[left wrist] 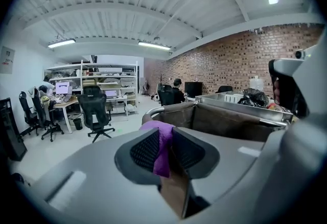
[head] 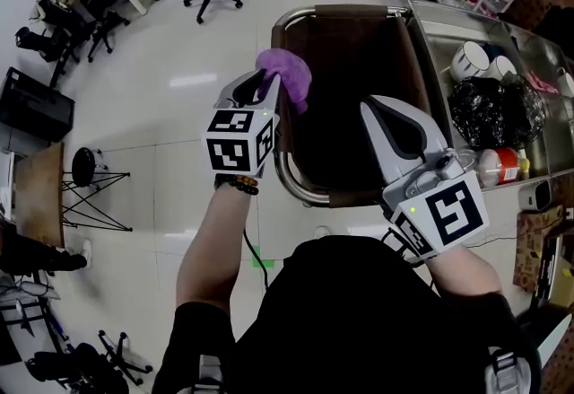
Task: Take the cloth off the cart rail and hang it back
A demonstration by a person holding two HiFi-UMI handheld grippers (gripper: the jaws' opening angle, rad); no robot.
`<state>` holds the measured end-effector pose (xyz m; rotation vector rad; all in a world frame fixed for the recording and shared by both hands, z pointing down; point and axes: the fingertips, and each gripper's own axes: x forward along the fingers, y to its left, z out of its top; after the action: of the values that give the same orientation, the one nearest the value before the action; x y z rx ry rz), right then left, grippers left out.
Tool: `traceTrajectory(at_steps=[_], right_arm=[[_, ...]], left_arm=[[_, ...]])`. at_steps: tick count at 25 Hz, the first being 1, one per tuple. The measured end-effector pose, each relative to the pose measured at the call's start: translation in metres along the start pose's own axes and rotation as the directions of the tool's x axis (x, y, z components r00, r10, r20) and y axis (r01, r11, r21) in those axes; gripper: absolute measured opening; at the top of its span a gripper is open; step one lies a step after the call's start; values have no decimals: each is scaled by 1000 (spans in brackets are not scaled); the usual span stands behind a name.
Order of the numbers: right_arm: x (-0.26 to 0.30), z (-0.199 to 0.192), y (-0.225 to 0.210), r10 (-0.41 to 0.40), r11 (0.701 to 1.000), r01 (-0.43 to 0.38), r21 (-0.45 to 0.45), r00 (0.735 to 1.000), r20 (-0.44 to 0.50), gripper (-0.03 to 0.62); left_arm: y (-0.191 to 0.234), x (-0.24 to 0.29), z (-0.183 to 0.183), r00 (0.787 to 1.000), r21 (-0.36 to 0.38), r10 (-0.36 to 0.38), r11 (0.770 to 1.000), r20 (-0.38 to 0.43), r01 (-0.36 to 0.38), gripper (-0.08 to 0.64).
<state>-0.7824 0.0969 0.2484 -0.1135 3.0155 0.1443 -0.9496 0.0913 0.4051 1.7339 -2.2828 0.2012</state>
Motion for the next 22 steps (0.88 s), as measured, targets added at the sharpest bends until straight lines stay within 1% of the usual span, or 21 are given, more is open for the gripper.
traceTrajectory(at_steps=[2, 6, 9, 12, 16, 22], right_arm=[[5, -2, -2, 1, 1000, -1, 5, 1000, -6, 0], [2, 0, 5, 5, 1000, -5, 3, 1000, -2, 0], [-11, 2, 3, 7, 1000, -7, 6, 1000, 0, 0], [-38, 0, 19, 13, 1000, -13, 4, 1000, 12, 0], [-80, 6, 46, 31, 1000, -31, -7, 999, 41, 0], [-157, 4, 66, 72, 997, -71, -19, 993, 93, 0]], left_arm=[[3, 2, 2, 1000, 2, 1, 1000, 3, -1, 58], [3, -8, 11, 999, 4, 10, 1000, 36, -10, 38], [-7, -19, 23, 996, 16, 32, 999, 83, -33, 34], [-22, -48, 24, 989, 24, 55, 998, 139, -59, 32], [-49, -95, 25, 977, 30, 79, 996, 200, -87, 32], [-114, -152, 21, 953, 57, 112, 990, 281, -133, 32]])
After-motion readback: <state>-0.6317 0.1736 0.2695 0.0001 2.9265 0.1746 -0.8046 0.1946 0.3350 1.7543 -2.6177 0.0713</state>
